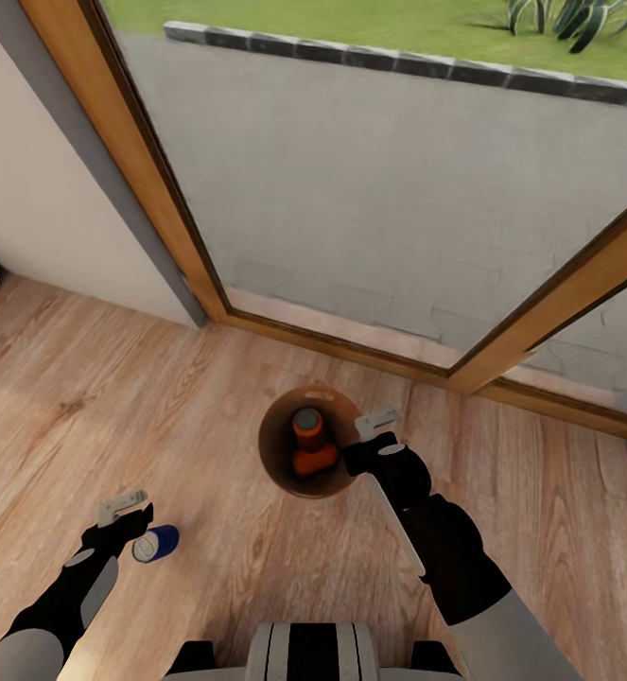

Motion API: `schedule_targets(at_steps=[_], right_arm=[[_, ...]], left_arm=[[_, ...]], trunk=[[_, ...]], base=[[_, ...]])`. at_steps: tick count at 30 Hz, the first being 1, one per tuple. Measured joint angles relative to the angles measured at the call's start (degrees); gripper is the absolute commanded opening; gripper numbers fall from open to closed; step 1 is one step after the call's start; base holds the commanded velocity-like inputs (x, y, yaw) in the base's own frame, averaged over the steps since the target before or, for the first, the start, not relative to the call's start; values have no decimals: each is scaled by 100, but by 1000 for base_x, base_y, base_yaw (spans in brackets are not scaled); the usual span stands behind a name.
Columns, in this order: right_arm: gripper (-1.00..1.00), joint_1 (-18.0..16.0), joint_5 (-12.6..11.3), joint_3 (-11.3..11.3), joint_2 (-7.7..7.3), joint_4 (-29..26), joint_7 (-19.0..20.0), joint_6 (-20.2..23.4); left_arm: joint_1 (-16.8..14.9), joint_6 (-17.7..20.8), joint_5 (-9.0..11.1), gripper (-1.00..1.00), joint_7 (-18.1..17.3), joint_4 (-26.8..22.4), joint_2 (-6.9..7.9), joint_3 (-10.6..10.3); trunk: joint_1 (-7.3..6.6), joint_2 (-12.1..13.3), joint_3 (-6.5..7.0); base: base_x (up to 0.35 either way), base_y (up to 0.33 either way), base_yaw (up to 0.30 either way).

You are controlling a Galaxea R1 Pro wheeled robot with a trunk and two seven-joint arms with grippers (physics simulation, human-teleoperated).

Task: Put the three can of soda from the living room inside the tash can in the kitchen.

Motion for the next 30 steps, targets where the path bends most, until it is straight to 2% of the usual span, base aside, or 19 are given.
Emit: schedule_targets(at_steps=[15, 20, 25, 30], right_arm=[[-100, 0, 4, 0, 1, -1, 0, 0], [-100, 3, 36, -1, 1, -1, 0, -2], [-100, 4, -42, 1, 1, 0, 2, -11], [-100, 4, 28, -1, 1, -1, -1, -4]], left_arm=[[2, -203, -4, 100, 0, 8, 0, 0], [1, -224, -6, 100, 0, 17, -1, 0], [-2, -228, -6, 100, 0, 23, 0, 0], [-2, -229, -6, 100, 0, 19, -4, 0]], trunk=[[0, 0, -70], [0, 0, -73], [0, 0, -74], [0, 0, -74]], base=[[-2, 0, 0], [-140, 0, 0], [-138, 0, 0], [-39, 0, 0]])
